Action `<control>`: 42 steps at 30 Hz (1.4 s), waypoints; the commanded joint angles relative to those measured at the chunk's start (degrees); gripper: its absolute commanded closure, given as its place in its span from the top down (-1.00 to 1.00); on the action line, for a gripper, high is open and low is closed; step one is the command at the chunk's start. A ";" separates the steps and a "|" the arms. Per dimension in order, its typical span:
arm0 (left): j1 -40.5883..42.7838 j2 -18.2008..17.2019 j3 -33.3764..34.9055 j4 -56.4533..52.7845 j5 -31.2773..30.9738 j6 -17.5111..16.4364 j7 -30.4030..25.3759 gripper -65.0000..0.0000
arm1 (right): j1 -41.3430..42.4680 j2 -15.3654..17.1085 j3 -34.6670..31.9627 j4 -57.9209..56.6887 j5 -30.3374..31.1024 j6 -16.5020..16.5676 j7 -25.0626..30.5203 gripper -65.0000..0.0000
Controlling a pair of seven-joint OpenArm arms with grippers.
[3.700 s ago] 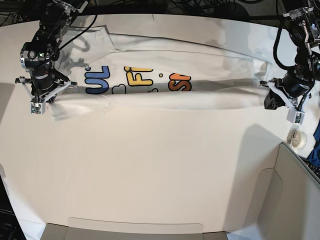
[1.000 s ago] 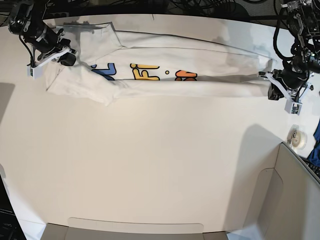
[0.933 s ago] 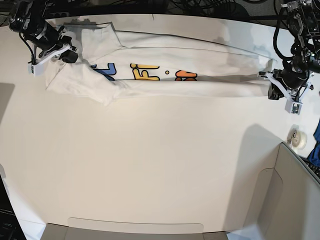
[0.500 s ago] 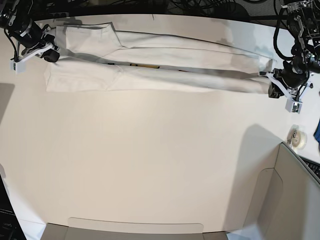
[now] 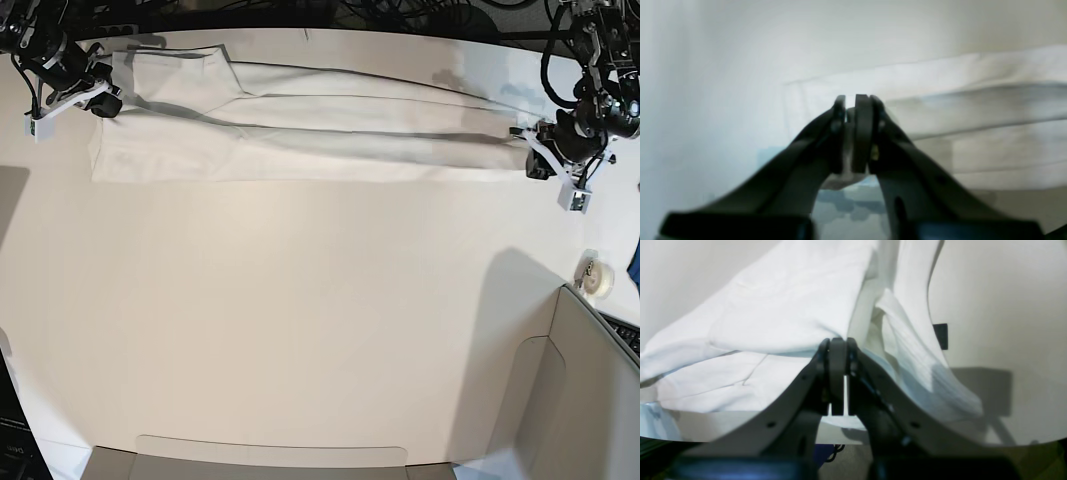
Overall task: Layout the t-shirt on the table in an organized manner, then fold the t-shirt properly
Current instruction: 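Hold both shirt ends and fold the printed half over lengthwise, then release the shirt and smooth the folded strip with both grippers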
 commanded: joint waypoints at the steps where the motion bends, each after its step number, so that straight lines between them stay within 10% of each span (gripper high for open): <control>1: -0.34 -1.02 0.09 0.78 -0.08 0.05 -1.00 -0.72 | -0.18 0.83 0.45 0.90 -0.65 0.13 0.76 -0.93; 11: -0.86 -1.29 0.70 0.70 0.01 0.14 -0.64 -0.28 | -0.44 0.92 0.80 0.90 -4.43 0.13 0.76 0.02; 26: -0.51 -1.73 -16.62 -0.53 -3.86 -0.21 -0.12 -0.25 | 8.88 0.31 12.32 0.90 4.80 0.13 0.85 0.13; 35: 3.53 -2.69 -16.79 -4.75 -23.11 -4.61 10.26 -0.26 | 9.58 -5.67 -7.64 0.90 8.14 0.13 0.76 0.12; 42: 12.41 -2.60 -16.79 0.52 -25.93 -8.21 9.55 -0.39 | 11.69 -8.22 -20.04 0.90 -3.73 0.13 1.12 0.12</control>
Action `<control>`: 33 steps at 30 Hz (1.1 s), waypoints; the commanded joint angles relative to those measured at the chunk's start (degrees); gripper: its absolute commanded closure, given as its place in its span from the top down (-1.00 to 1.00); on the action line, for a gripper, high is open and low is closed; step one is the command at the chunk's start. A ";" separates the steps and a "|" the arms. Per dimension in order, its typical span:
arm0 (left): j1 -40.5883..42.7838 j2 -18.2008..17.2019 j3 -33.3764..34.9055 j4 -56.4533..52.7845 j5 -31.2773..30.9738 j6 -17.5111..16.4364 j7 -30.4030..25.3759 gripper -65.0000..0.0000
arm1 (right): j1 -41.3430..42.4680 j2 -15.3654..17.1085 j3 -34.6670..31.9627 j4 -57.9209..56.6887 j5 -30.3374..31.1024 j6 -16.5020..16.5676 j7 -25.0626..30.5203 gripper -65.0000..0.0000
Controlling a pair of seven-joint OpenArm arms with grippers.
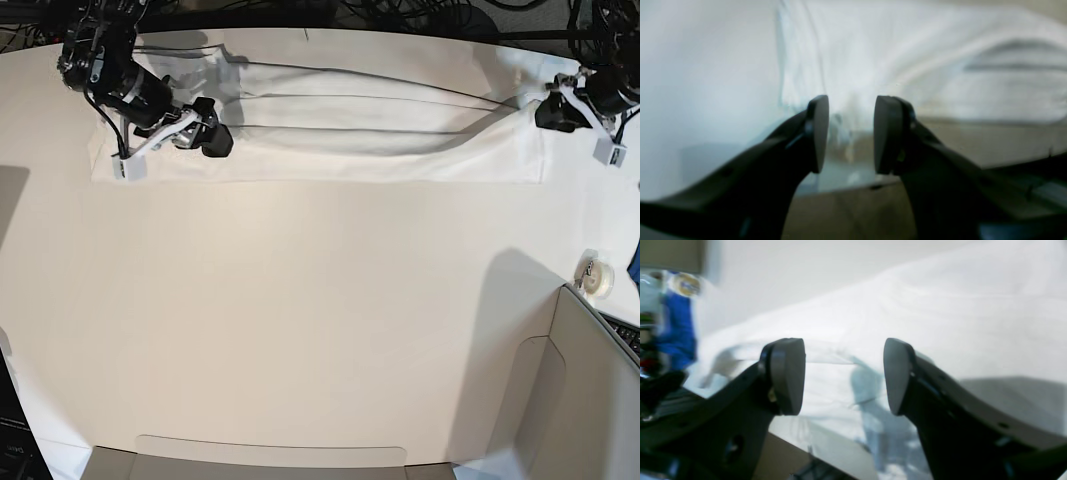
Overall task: Layout the t-shirt on the table in an organized manner, then fold the t-shirt properly
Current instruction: 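Release the shirt and smooth the folded strip with both grippers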
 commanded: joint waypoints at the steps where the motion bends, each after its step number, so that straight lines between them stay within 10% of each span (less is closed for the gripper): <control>1: 1.60 -0.79 -0.27 2.06 -2.00 -0.37 -1.18 -0.41 | 0.90 0.41 -0.72 0.97 -0.31 0.33 1.16 0.12; 9: 4.41 1.94 9.49 2.32 3.63 -0.01 -6.01 -0.99 | 3.01 -1.87 -3.27 0.88 -11.82 0.33 1.16 0.12; 17: 1.25 2.02 23.73 -4.62 20.60 2.62 -16.39 -1.00 | 3.18 -1.70 -3.53 0.79 -13.58 0.33 1.16 0.12; 33: -0.07 -0.35 20.66 -4.62 21.48 5.88 -16.56 -1.00 | 3.09 -1.35 -3.62 0.70 -13.67 0.33 1.16 0.12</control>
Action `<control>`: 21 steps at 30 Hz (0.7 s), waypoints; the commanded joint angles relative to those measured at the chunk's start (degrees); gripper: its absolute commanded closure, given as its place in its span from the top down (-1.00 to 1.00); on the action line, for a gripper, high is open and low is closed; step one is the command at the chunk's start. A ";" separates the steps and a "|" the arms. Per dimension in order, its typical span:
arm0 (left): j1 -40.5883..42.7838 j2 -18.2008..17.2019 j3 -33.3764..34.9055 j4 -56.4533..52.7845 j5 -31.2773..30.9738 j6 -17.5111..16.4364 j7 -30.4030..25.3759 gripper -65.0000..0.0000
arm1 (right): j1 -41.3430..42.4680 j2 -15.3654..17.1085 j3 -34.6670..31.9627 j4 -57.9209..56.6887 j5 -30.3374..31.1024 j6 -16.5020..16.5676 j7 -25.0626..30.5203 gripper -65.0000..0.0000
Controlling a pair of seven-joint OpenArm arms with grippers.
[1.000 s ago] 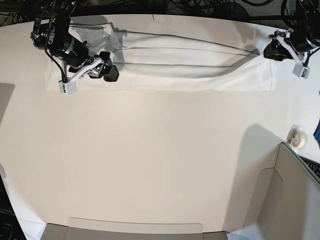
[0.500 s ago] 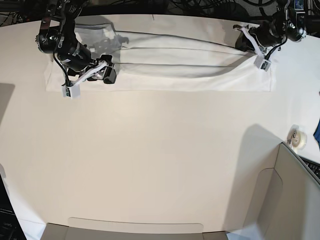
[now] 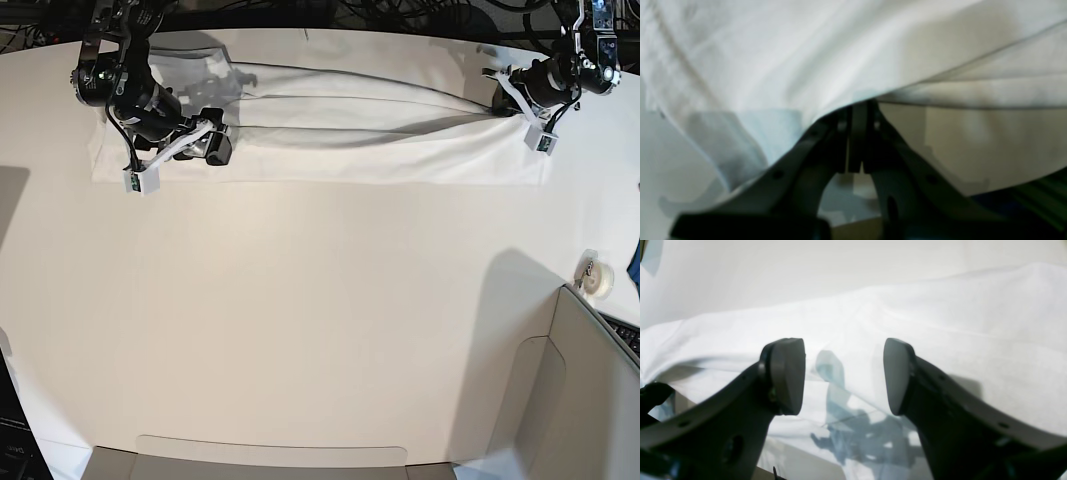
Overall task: Layout the t-shirt on the table in an organized manner, then fold the t-shirt properly
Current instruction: 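Release the shirt and smooth the folded strip with both grippers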
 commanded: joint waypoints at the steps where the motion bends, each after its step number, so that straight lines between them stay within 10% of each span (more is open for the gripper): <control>1: 0.06 -1.01 -0.72 0.51 0.06 0.04 -0.43 -1.00 | 0.34 0.25 0.07 0.86 0.50 0.33 0.70 0.12; 21: -0.29 -4.70 -7.31 3.94 0.14 0.13 -0.43 -1.00 | -0.10 -0.19 -0.45 0.50 -4.34 0.59 0.70 0.12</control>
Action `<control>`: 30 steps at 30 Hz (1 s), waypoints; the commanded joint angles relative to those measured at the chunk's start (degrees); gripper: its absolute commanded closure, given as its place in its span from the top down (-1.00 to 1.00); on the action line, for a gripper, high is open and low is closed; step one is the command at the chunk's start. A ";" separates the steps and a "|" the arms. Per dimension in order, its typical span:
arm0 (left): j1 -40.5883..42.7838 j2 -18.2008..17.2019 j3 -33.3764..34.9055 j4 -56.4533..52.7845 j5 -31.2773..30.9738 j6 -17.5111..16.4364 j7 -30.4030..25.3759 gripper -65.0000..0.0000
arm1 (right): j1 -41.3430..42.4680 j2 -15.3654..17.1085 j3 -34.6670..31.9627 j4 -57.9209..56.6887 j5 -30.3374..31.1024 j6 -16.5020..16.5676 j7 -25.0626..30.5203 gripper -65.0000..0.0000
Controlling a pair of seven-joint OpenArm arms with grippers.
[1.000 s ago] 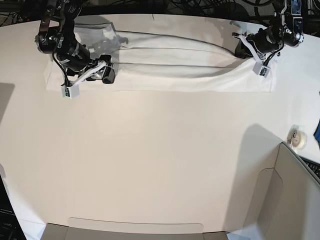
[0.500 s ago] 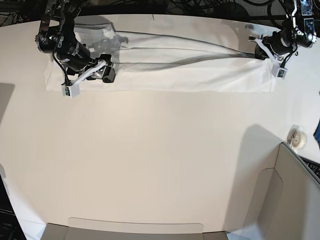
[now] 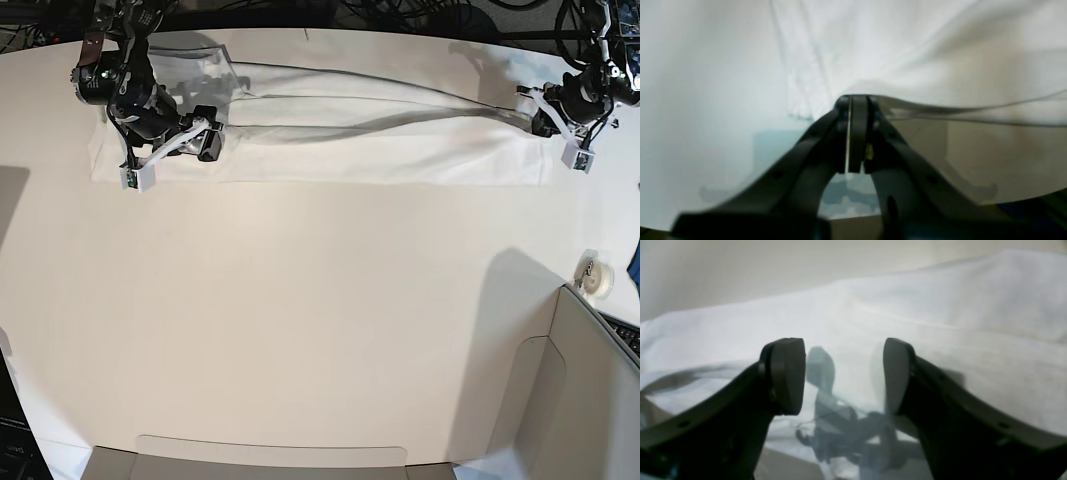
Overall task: Layout the t-shirt on the table in an organized manner, then fold the t-shirt properly
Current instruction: 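Release the shirt and smooth the folded strip with both grippers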
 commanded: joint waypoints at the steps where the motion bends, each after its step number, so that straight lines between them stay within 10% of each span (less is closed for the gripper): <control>1: -0.20 -1.14 -0.69 0.68 -0.12 -0.07 -0.65 -1.00 | 0.25 0.18 -0.54 0.90 0.51 0.42 0.68 0.12; 30: -16.56 -4.21 5.11 -19.01 -0.03 -0.16 -6.98 -1.00 | -0.45 8.45 -2.39 -3.15 -1.42 0.42 0.68 0.12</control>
